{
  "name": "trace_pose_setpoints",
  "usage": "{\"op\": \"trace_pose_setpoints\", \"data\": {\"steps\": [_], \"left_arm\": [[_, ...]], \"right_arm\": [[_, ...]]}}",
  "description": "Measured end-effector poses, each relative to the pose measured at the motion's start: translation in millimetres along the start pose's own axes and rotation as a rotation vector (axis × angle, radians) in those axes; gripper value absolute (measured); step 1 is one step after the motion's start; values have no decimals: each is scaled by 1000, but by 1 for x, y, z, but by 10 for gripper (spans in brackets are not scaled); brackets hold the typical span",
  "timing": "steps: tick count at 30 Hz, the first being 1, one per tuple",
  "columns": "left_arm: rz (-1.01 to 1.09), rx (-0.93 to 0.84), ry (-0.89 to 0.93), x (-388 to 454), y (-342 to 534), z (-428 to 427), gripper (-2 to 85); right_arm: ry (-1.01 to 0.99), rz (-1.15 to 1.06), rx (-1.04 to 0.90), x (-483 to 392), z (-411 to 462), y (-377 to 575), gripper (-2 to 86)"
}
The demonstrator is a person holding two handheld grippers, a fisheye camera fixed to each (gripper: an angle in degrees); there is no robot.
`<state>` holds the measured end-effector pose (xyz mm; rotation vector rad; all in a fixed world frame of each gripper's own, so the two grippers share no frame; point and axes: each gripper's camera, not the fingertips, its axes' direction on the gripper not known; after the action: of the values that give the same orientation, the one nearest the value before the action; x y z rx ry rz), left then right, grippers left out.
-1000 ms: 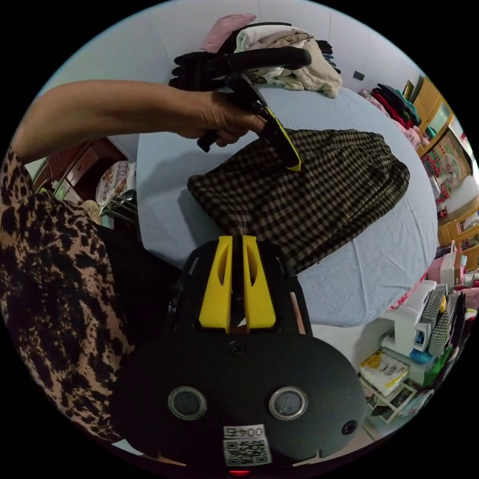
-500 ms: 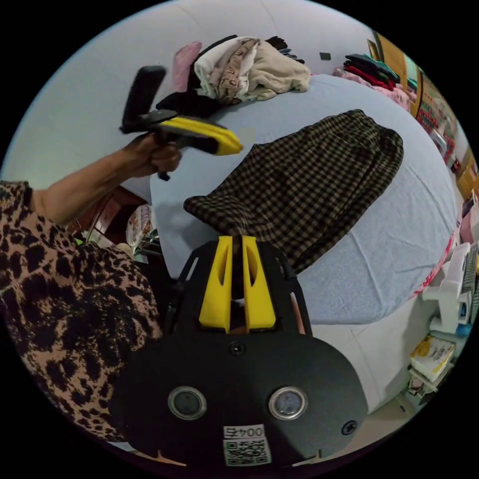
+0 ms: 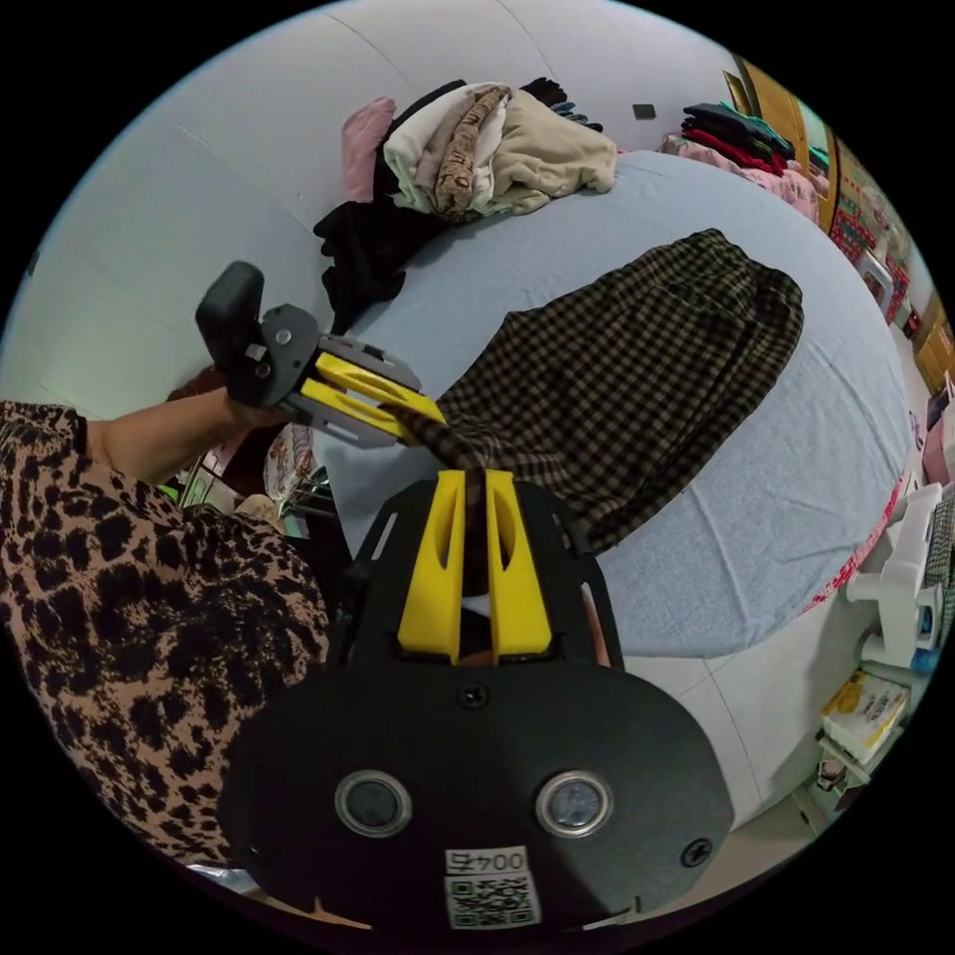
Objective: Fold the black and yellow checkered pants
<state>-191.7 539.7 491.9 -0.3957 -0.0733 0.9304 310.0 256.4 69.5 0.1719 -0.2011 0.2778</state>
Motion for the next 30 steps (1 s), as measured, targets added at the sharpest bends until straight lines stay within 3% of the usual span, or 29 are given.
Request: {"op": "trace_pose_setpoints", "data": {"steps": [4, 14, 18, 22, 30], "left_arm": [[-46, 17, 52, -6, -13, -15, 22], [-20, -155, 95, -21, -78, -13, 10], [-39, -173, 123, -32, -93, -10, 9], [-40, -175, 149, -43, -98, -5, 8], [-46, -133, 185, -46, -77, -7, 7]], "right_arm": [[96, -28, 66, -19, -9, 13, 68], [366, -28, 191, -68, -9, 20, 169], [488, -65, 150, -83, 3, 12, 165], [711, -65, 84, -82, 20, 12, 101], [543, -157, 49, -81, -27, 2, 47]]}}
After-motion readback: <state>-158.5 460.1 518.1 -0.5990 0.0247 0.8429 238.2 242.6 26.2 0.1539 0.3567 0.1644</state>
